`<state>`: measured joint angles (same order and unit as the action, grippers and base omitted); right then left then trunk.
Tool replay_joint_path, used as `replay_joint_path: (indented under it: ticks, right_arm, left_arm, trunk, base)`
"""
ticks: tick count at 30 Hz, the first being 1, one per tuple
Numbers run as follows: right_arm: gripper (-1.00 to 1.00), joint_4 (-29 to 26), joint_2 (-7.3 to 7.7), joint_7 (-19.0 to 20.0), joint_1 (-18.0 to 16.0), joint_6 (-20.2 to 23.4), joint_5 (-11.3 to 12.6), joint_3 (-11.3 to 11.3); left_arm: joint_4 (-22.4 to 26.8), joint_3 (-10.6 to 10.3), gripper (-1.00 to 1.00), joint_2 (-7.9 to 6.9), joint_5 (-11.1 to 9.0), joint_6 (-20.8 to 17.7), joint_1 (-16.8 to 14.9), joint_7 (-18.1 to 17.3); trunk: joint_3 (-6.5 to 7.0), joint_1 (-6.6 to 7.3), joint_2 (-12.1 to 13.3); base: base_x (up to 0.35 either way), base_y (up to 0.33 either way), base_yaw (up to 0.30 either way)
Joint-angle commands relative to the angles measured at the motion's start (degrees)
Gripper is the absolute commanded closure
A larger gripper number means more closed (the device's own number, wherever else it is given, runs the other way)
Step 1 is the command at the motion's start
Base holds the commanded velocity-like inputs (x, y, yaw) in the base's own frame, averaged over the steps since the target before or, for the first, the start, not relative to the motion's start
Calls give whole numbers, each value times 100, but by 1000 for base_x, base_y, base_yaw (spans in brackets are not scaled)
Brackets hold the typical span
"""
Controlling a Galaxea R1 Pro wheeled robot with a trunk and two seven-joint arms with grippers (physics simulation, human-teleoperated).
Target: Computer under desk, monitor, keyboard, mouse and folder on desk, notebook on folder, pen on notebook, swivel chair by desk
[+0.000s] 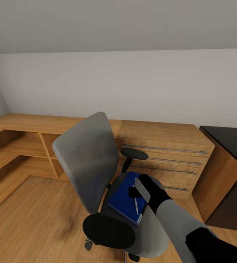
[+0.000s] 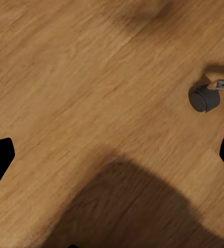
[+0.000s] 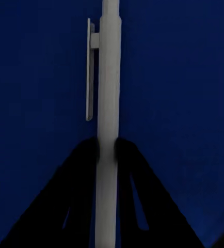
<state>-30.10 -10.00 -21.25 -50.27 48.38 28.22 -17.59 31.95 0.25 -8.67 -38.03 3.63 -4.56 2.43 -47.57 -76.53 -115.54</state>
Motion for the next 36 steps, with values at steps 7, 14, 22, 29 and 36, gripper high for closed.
replay_joint_path:
  ticks: [7,14,22,29,36]
  right_arm:
    - [100,-4,0,-64,-5,13,76,-16]
    - [100,-4,0,-64,-7,14,73,-16]
    - [100,-6,0,-64,-8,14,70,-9]
    - [100,-9,0,-64,-6,14,71,-12]
    - [100,-18,0,-64,-5,14,70,-24]
  left_arm:
    - [4,-17,-100,-3,-46,15,-1,20]
    - [4,-17,-100,-3,-47,15,-1,20]
    - [4,-17,-100,-3,-46,22,-1,2]
    - [4,-17,-100,-3,-46,24,-1,-5]
    - [4,-17,-100,-3,-46,24,-1,-5]
  trunk:
    - [-5,1,-2]
    - [-5,1,-2]
    - [13,23,38]
    - [138,177,318]
    - [264,330,599]
  base:
    - [0,0,0]
    - [0,0,0]
    - [0,0,0]
    - [0,0,0]
    - [0,0,0]
